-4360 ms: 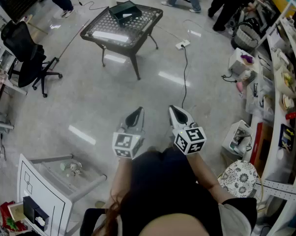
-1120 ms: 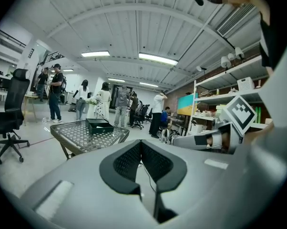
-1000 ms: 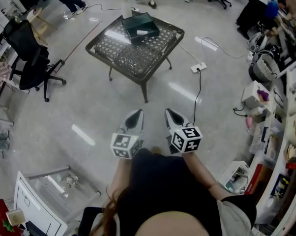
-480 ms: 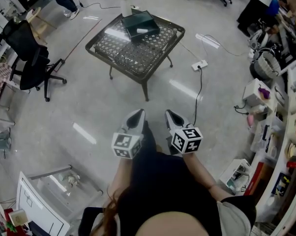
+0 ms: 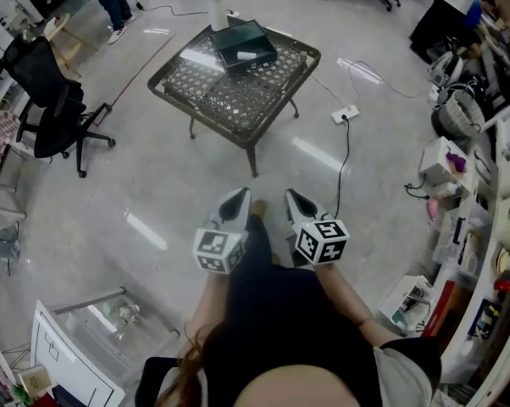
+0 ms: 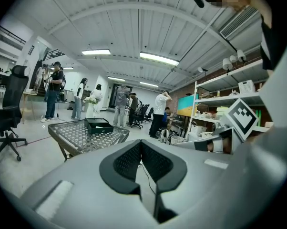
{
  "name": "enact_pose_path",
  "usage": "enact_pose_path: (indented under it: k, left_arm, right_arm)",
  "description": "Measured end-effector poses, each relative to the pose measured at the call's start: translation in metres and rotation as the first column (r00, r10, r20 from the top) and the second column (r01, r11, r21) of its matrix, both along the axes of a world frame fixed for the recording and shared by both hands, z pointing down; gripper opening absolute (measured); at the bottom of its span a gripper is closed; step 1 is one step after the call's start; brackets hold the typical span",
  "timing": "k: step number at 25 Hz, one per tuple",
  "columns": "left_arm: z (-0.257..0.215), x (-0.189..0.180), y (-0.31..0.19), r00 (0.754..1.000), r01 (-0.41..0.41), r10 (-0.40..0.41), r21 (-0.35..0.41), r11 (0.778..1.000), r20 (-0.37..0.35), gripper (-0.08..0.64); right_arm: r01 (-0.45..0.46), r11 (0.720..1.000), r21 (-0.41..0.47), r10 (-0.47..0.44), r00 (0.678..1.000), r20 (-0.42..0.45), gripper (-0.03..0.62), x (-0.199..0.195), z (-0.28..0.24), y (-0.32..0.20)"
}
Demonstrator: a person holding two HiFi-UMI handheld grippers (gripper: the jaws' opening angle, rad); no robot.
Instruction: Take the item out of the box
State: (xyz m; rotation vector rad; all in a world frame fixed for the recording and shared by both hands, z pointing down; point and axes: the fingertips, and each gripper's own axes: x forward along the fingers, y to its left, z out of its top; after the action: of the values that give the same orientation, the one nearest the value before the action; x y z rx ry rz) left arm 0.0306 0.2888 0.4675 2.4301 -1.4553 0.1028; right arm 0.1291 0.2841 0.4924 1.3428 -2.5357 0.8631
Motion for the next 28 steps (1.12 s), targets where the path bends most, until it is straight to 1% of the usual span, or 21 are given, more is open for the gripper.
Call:
enact_pose_path:
  k: [11, 28]
  left_arm:
    - [-0.001, -0.010, -0.047, 1.000, -0.007, 0.007, -0.005, 1.000, -0.017, 0.008]
    - [-0.009, -0.026, -0.139, 0.999, -0.028, 0.027, -0.005, 1.000, -0.021, 0.008]
  right_arm:
    - [-0.011, 1.000, -0.008, 0.011, 1.000, -0.011, 0.000, -0.011, -0.002, -0.044]
    - [-0.022, 1.000, -0.008, 0.022, 0.999, -0.026, 0.000, -0.030, -0.010, -0.133]
